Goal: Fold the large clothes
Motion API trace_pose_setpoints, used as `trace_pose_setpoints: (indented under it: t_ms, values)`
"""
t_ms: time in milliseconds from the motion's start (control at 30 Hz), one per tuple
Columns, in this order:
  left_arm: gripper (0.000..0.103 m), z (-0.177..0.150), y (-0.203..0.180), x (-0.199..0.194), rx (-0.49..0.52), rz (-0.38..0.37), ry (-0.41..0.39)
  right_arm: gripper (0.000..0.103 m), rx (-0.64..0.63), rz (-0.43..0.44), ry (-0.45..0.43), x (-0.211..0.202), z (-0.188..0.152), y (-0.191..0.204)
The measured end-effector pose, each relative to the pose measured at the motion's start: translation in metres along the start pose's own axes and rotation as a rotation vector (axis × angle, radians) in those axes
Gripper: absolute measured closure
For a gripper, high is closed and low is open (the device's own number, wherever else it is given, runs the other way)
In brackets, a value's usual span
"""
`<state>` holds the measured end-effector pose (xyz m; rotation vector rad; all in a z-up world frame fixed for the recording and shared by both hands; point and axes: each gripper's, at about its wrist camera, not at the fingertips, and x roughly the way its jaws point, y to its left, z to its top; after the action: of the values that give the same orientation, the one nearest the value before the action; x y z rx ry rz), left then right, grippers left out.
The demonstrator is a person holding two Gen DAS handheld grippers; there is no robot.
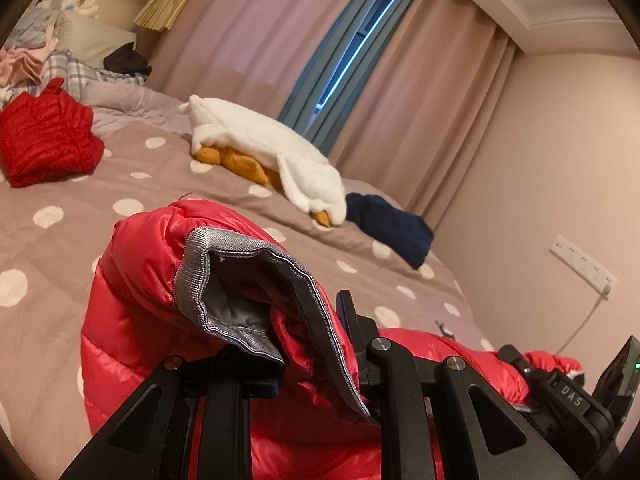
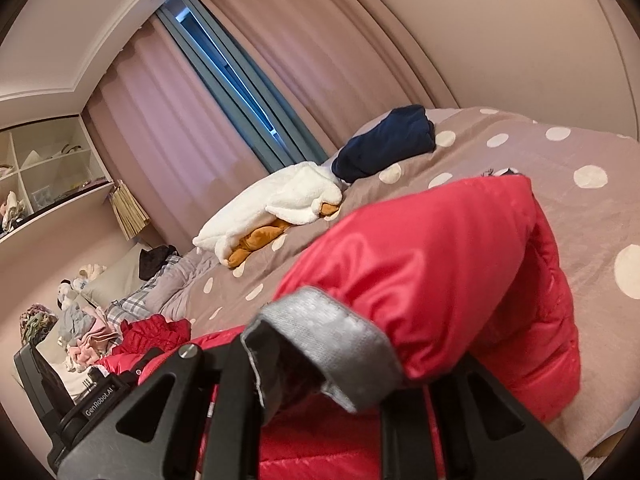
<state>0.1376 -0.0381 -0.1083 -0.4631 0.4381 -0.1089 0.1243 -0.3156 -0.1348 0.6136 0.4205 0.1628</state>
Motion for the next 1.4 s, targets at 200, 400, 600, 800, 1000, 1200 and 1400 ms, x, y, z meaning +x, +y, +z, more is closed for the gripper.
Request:
trace_pose_setpoints:
  t_ms: [200,400,600,800,1000,1200,1400]
  values:
    - [0.085,0.004,0.002,0.019,0.001,0.013,0.026,0.085,-0.008,-0.011,0.019,0.022,0.003,-0.001]
    - [0.085,0.007,0.005,0.035,-0.014,0.023,0.060,0.085,0.019,-0.023,0.047,0.039,0.004,-0.007]
    - [0.084,0.007,0.006,0.047,-0.024,0.029,0.086,0.082,0.026,-0.028,0.065,0.048,0.006,-0.008]
    - [0.077,0.008,0.010,0.053,-0.040,0.018,0.108,0.079,0.052,-0.037,0.083,0.055,0.003,-0.012]
    - [0.073,0.010,0.013,0.055,-0.069,0.009,0.121,0.071,0.058,-0.020,0.083,0.057,0.004,-0.012]
    - [0.027,0.017,0.018,0.043,-0.135,-0.057,0.035,0.040,0.030,-0.012,0.056,0.053,0.005,-0.008]
    - [0.007,0.023,0.010,0.032,-0.075,0.048,-0.058,0.023,0.026,-0.006,0.038,0.048,0.008,-0.009]
